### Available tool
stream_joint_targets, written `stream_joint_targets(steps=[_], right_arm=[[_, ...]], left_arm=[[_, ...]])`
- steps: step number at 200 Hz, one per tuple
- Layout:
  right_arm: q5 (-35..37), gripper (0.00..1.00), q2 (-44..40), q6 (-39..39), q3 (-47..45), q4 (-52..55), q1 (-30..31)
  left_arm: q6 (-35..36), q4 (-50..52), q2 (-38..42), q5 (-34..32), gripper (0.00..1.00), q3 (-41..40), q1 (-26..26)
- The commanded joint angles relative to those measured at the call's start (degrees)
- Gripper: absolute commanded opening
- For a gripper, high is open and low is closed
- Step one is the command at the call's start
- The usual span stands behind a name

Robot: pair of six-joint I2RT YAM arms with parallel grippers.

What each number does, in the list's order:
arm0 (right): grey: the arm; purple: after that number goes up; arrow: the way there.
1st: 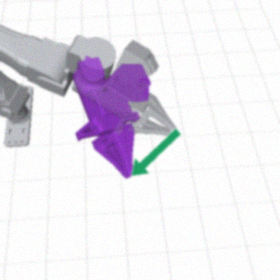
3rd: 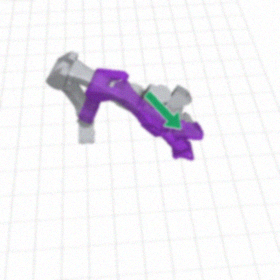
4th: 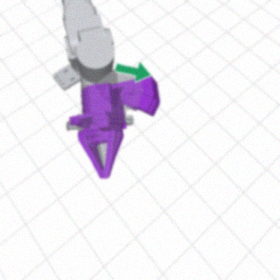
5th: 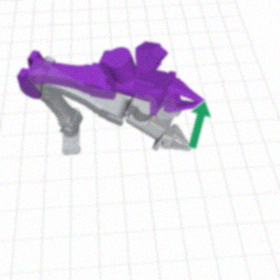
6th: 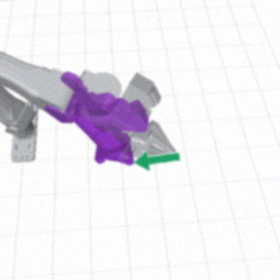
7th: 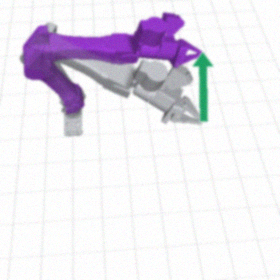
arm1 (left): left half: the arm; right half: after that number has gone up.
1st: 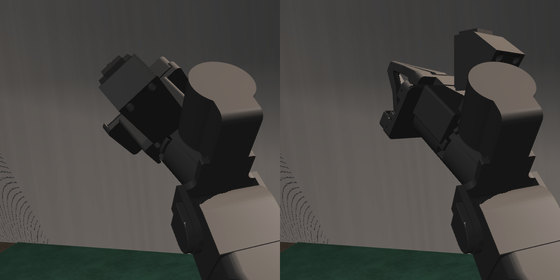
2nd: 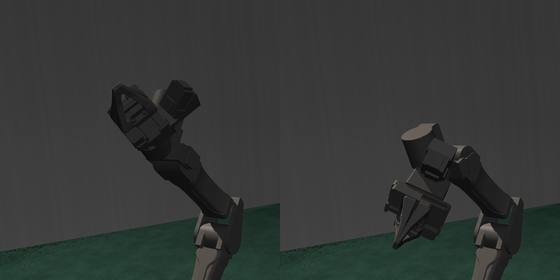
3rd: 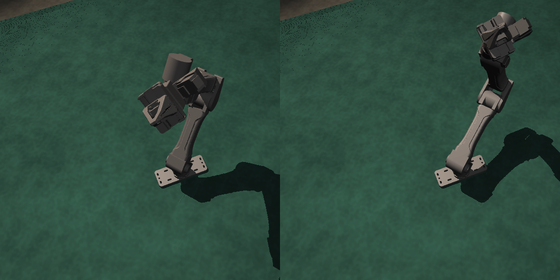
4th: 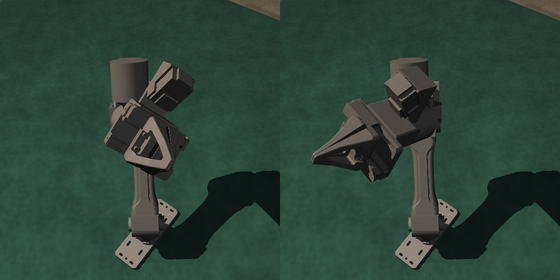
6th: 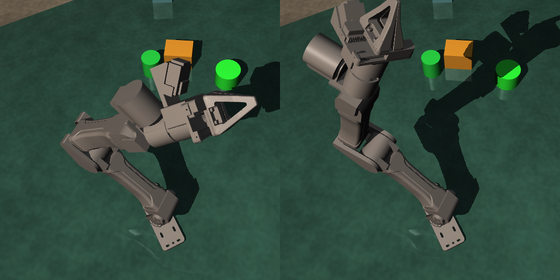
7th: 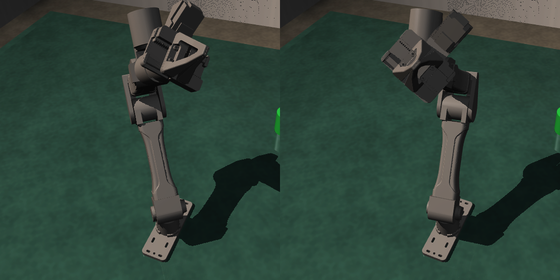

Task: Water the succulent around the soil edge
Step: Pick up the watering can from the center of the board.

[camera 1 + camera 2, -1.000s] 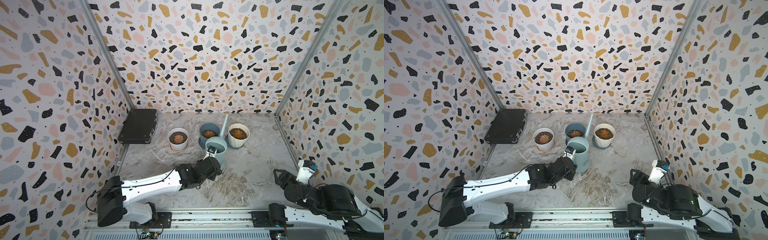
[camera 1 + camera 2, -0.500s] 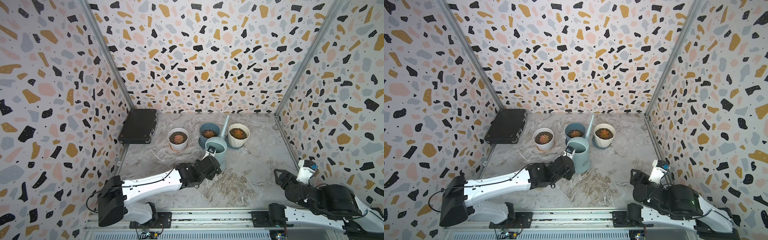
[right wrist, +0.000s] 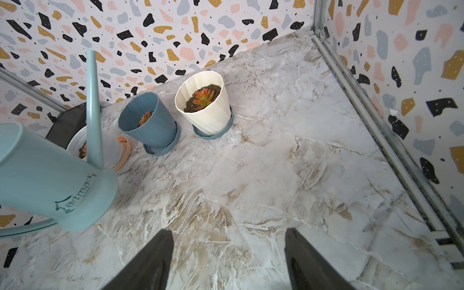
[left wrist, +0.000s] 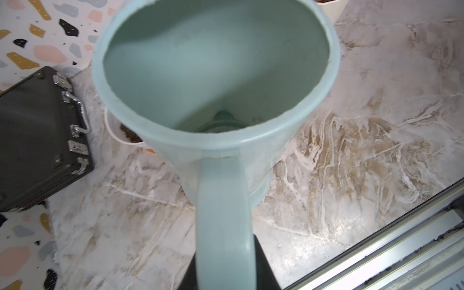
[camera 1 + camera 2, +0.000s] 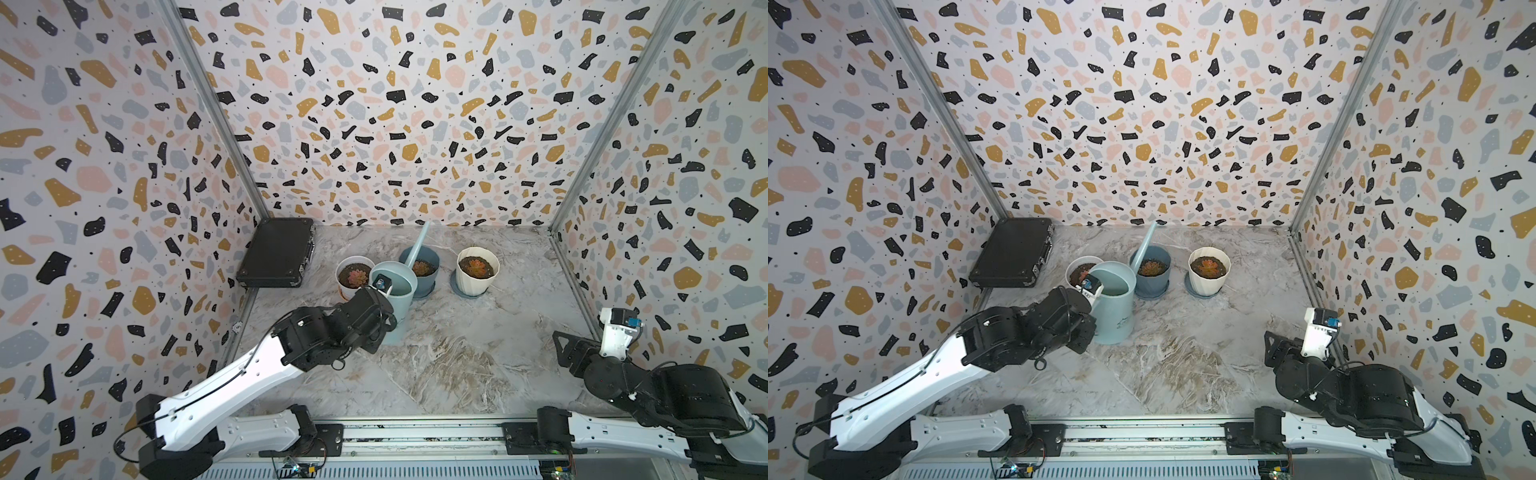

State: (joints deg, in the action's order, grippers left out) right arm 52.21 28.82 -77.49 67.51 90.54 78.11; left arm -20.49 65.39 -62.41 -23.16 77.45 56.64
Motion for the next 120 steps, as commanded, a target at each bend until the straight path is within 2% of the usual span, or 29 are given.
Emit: stream_joint_targets(steps=[1,39,77,95,120], right_arm=[[1.45,0.75,0.95,5.96,1.69,12.89,-0.15],[-2.15,0.76,0.73,11.44,1.36,12.88,-0.17],[-3.55,0.77,0.1,15.34,2.25,12.85,-0.15],[-4.04,0.77,-0.16,17.28,3.19,12.9,-0.17],[-4.47,0.77,-0.6,19.07,3.86,12.85,-0.19]], left_arm=[[1.19,12.16,1.77,-3.4,0.0,5.93,-1.86],[1.03,22.92,0.17,-6.15,0.0,14.97,-3.08],[-3.88,34.76,-2.72,-7.45,0.0,23.98,-3.38],[-6.47,37.28,-3.21,-4.59,0.0,26.16,-3.63],[-12.03,37.35,-2.05,0.17,0.0,24.6,-3.76]])
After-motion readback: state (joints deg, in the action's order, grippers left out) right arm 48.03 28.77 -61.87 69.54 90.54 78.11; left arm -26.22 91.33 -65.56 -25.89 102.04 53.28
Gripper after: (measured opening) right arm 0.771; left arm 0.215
